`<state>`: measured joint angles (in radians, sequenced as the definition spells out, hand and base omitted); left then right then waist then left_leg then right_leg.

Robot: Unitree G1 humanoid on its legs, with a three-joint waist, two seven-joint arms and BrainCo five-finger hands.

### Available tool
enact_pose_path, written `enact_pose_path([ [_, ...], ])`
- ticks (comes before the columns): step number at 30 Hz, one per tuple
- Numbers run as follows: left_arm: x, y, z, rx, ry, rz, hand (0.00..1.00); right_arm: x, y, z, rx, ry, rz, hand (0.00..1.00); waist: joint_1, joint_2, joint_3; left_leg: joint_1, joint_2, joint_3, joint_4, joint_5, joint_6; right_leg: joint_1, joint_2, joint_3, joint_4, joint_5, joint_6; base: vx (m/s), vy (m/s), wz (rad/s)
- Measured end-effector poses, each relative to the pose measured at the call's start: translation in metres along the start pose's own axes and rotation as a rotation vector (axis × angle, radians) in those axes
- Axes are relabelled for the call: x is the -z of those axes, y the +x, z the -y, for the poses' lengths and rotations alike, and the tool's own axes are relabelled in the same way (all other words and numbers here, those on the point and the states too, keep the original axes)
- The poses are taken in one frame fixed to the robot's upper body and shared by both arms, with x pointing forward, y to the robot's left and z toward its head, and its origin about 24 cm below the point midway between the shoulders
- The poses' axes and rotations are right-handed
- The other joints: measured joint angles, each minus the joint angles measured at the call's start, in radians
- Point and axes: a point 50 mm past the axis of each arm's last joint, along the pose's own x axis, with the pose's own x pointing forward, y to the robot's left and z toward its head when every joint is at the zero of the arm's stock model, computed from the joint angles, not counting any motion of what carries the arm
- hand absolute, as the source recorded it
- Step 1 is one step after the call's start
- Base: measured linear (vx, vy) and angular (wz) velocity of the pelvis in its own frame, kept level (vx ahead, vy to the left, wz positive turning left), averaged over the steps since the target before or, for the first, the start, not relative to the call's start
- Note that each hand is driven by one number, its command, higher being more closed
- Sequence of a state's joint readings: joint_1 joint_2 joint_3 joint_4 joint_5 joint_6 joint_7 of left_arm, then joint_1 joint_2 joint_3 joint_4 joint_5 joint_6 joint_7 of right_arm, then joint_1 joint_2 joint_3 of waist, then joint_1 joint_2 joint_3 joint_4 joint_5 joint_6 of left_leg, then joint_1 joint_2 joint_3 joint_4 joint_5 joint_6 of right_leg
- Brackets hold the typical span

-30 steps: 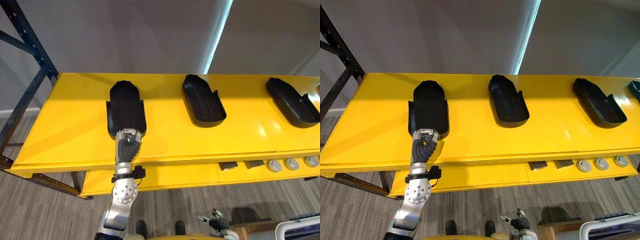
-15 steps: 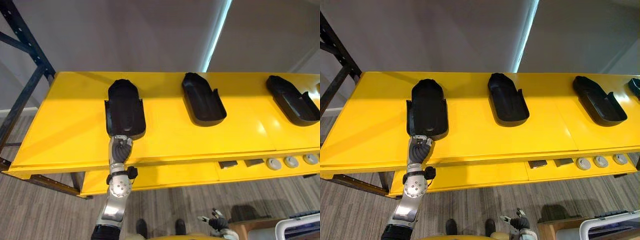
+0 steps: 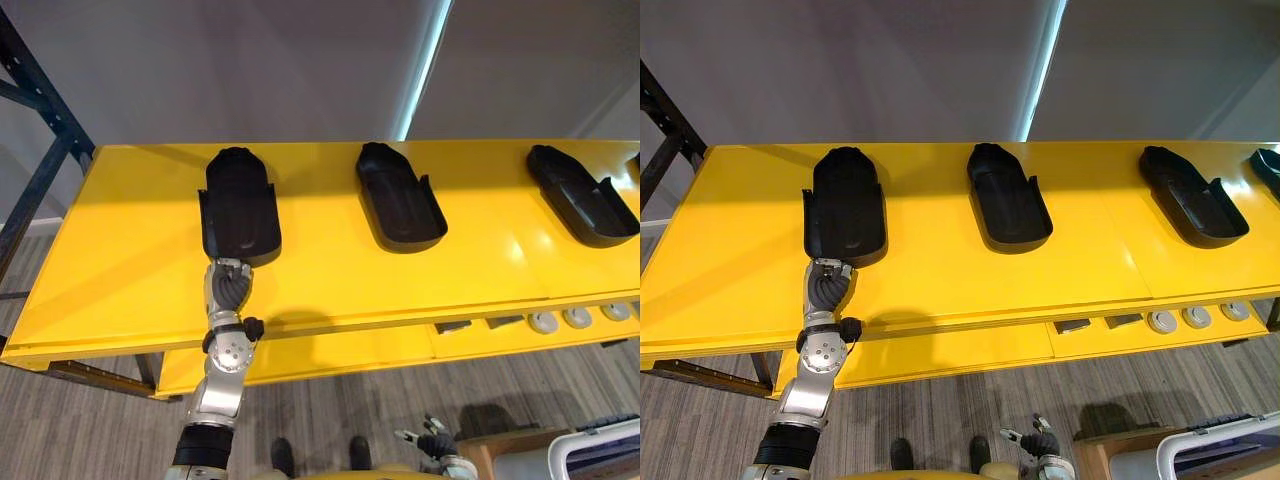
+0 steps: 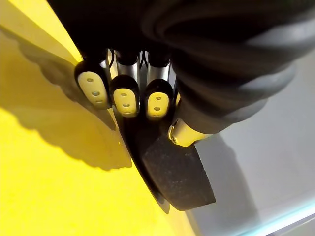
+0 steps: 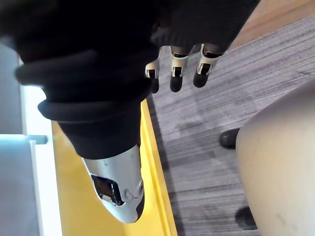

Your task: Walk over and take plastic housings, then place them on the shelf

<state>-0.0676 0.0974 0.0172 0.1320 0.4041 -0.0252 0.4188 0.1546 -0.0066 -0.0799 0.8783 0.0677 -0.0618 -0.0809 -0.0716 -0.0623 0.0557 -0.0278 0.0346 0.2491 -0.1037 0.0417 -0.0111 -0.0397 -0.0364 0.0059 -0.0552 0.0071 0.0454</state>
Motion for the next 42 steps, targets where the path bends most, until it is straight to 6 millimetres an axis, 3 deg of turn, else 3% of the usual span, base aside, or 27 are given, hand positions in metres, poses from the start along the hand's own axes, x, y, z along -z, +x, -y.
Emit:
enact_pose_path([
  [11,-0.002,0.002,-0.007,-0.025,-0.007,0.01,1.0,-0.001,0.001,-0.001,-0.016,0.001,0.003,0.0,0.0,0.003,0.005,0.001,-0.001,-0.004,0.0,-0.001,-0.001,0.009,0.0,-0.004,-0.001,0.0,0.0,0.0,0.0,0.01],
  [13,-0.017,0.002,-0.014,-0.051,-0.048,0.07,1.0,-0.002,0.001,-0.001,-0.016,0.002,0.004,0.0,0.001,0.004,0.011,0.007,0.0,-0.016,0.001,-0.001,-0.001,0.019,-0.003,-0.007,-0.001,0.0,0.0,0.0,0.002,0.09],
  [17,-0.076,-0.009,-0.046,-0.15,-0.281,0.346,1.0,0.0,0.002,0.003,-0.002,0.013,-0.005,0.0,0.008,0.011,0.016,0.018,-0.001,-0.054,0.001,0.0,-0.001,0.043,-0.006,-0.027,0.001,0.0,0.0,0.0,-0.001,0.19],
  [21,-0.084,-0.02,-0.08,-0.255,-0.501,0.419,1.0,0.001,0.003,0.01,0.01,-0.001,-0.02,0.0,0.031,0.023,0.019,0.029,0.0,-0.082,0.0,0.0,-0.002,0.054,-0.005,-0.04,0.023,-0.012,-0.007,-0.04,-0.011,0.2],
  [24,-0.052,-0.032,-0.122,-0.492,-0.542,0.319,1.0,0.001,0.003,0.012,0.015,-0.006,-0.025,0.0,0.036,0.028,0.02,0.032,0.001,-0.113,0.0,-0.001,-0.01,0.061,-0.005,-0.073,0.049,-0.033,-0.01,-0.05,-0.02,0.33],
  [27,-0.018,-0.049,-0.145,-0.66,-0.541,0.182,1.0,0.003,0.002,0.014,0.021,-0.007,-0.031,0.0,0.053,0.026,0.018,0.031,0.002,-0.122,0.0,-0.004,-0.008,0.072,-0.005,-0.091,0.054,-0.045,-0.012,-0.04,-0.015,0.16],
  [31,0.046,-0.07,-0.145,-0.738,-0.487,-0.137,1.0,0.007,-0.001,0.014,0.021,-0.006,-0.042,0.0,0.087,0.014,0.007,0.027,0.004,-0.109,0.0,-0.004,-0.008,0.081,-0.012,-0.128,0.054,-0.054,-0.008,0.01,-0.007,0.24],
  [32,0.071,-0.081,-0.138,-0.713,-0.482,-0.284,0.0,0.003,-0.001,0.013,0.019,-0.003,-0.029,0.0,0.086,0.009,0.003,0.031,0.002,-0.106,0.001,-0.004,-0.007,0.087,-0.016,-0.142,0.055,-0.057,-0.006,0.05,0.006,0.25],
  [35,0.126,-0.111,-0.11,-0.513,-0.373,-0.627,0.0,-0.01,0.0,0.005,-0.003,0.01,0.024,0.0,0.088,-0.005,-0.006,0.048,-0.005,-0.105,0.001,0.004,-0.007,0.108,-0.024,-0.144,0.056,-0.063,0.0,0.05,0.018,0.09],
  [37,0.147,-0.128,-0.091,-0.381,-0.332,-0.765,0.0,-0.018,0.0,-0.001,-0.018,0.019,0.053,0.0,0.088,-0.006,-0.009,0.061,-0.011,-0.104,0.001,0.002,-0.005,0.114,-0.03,-0.144,0.059,-0.072,0.006,0.05,0.024,0.01],
  [40,0.165,-0.152,-0.059,-0.174,-0.301,-0.917,0.0,-0.02,0.0,-0.003,-0.024,0.024,0.064,0.0,0.088,-0.014,-0.014,0.075,-0.018,-0.098,0.0,-0.004,0.001,0.126,-0.038,-0.141,0.072,-0.084,0.009,0.02,0.014,-0.04],
  [42,0.171,-0.161,-0.05,-0.123,-0.294,-0.967,0.0,-0.019,0.0,-0.002,-0.02,0.026,0.062,0.0,0.086,-0.009,-0.013,0.076,-0.018,-0.089,0.0,-0.01,-0.002,0.122,-0.038,-0.136,0.072,-0.085,0.009,-0.02,0.01,-0.14],
])
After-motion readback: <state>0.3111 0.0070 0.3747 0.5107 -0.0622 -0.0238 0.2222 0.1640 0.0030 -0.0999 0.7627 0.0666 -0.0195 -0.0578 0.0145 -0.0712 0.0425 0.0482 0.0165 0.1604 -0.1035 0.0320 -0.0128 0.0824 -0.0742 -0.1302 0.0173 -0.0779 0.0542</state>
